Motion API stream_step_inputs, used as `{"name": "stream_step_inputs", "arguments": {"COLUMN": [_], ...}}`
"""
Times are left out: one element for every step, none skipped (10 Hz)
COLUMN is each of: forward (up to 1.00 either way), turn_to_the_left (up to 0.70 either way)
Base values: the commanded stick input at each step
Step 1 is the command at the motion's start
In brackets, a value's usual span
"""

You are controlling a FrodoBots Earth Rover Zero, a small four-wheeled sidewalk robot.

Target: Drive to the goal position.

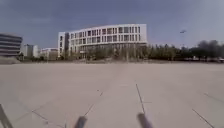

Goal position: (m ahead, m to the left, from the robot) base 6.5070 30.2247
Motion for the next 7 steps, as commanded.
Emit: {"name": "stream_step_inputs", "arguments": {"forward": [1.00,1.00,1.00,1.00,1.00,1.00,1.00], "turn_to_the_left": [0.40,0.40,0.40,0.40,0.40,0.40,0.40]}}
